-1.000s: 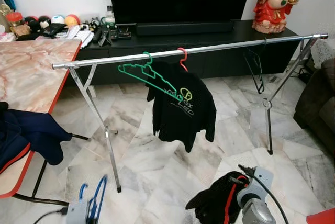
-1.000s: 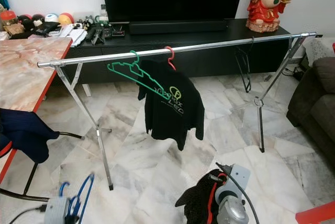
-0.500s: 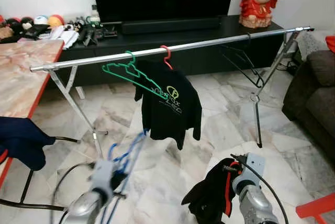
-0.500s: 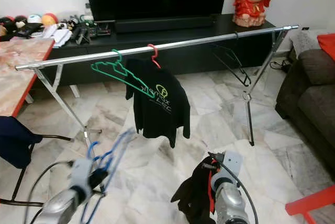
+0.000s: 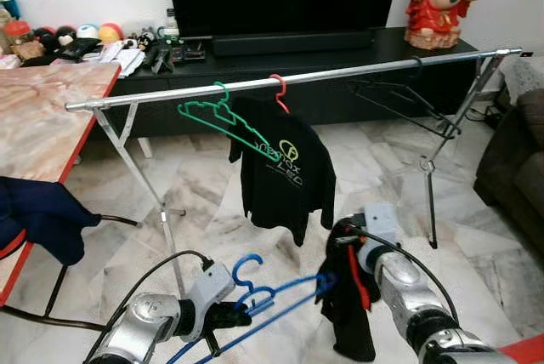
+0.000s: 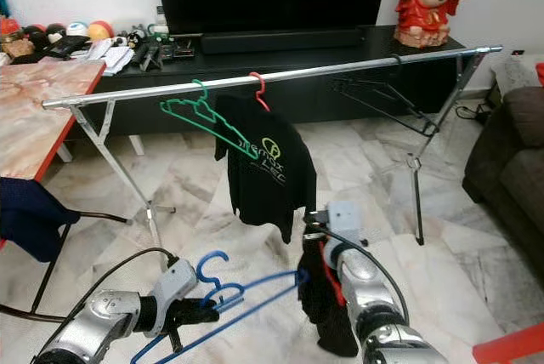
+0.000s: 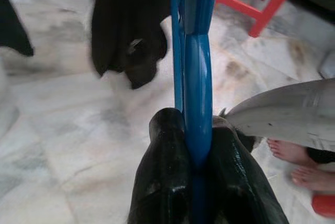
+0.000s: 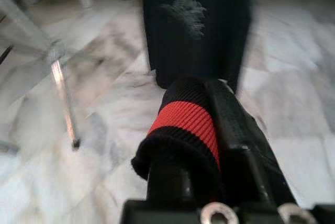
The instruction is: Hang hanger
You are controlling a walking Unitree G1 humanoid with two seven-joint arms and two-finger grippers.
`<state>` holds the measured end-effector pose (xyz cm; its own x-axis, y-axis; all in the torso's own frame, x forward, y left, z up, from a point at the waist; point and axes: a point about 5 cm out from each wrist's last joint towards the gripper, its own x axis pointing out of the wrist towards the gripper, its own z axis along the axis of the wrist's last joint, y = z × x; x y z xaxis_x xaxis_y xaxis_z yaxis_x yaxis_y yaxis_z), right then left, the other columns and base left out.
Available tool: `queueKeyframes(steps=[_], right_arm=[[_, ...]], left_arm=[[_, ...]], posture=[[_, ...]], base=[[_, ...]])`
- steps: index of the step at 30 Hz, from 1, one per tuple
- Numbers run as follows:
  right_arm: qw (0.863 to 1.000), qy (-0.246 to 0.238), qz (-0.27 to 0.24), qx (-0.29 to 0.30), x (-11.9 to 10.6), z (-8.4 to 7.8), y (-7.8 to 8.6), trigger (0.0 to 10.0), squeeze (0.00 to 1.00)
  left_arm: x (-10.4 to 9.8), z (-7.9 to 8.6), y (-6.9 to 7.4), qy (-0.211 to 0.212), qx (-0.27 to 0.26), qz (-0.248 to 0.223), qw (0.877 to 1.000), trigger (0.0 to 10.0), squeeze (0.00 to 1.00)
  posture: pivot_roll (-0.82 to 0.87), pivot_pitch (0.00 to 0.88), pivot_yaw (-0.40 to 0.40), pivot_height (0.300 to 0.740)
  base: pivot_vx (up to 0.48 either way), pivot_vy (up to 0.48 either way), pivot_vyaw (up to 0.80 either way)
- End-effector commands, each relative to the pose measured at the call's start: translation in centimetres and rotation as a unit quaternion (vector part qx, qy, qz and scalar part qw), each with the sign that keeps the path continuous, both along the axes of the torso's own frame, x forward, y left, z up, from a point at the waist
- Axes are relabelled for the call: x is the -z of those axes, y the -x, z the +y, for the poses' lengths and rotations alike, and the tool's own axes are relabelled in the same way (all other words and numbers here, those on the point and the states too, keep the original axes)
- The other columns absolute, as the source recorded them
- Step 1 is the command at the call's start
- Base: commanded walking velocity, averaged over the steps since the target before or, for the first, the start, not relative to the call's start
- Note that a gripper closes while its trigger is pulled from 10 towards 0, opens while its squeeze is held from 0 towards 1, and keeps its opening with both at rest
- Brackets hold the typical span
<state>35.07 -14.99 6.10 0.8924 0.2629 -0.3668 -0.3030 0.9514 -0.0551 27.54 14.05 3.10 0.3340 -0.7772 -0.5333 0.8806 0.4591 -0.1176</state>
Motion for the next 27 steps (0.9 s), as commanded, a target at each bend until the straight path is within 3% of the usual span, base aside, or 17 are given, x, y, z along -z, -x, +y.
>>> queueKeyframes(steps=[1,6,9,15,27], right_arm=[[0.999,0.03,0.014,-0.027,0.0,0.5,-0.1,10.0,0.0],[0.998,0.047,0.027,-0.022,0.2,0.1,-0.1,10.0,0.0],[0.998,0.052,0.033,-0.023,0.4,0.1,0.1,10.0,0.0],[0.998,0.054,0.042,-0.012,0.9,-0.5,0.4,10.0,0.0],[0.998,0.046,0.05,-0.001,1.5,-0.7,0.8,10.0,0.0]], left_arm=[[-1.3,-0.8,-0.8,0.024,0.004,-0.004,1.0,10.0,0.0],[-1.6,-1.9,-0.7,0.043,0.011,-0.003,0.999,10.0,0.0],[-1.7,-2.0,-1.1,0.04,-0.014,-0.016,0.999,10.0,0.0],[-1.5,-1.0,-1.5,-0.003,-0.053,-0.028,0.998,10.0,0.0],[-1.5,0.1,-1.9,-0.016,-0.097,-0.041,0.994,10.0,0.0]], posture=[[0.0,0.0,-0.006,0.74],[0.0,0.0,-0.015,0.74],[0.0,0.0,-0.016,0.74],[0.0,0.004,-0.016,0.74],[0.01,0.017,-0.018,0.74]], base=[[0.0,0.0,0.0],[0.0,0.0,0.0],[0.0,0.0,0.0],[0.0,0.0,0.0],[0.0,0.0,0.0]])
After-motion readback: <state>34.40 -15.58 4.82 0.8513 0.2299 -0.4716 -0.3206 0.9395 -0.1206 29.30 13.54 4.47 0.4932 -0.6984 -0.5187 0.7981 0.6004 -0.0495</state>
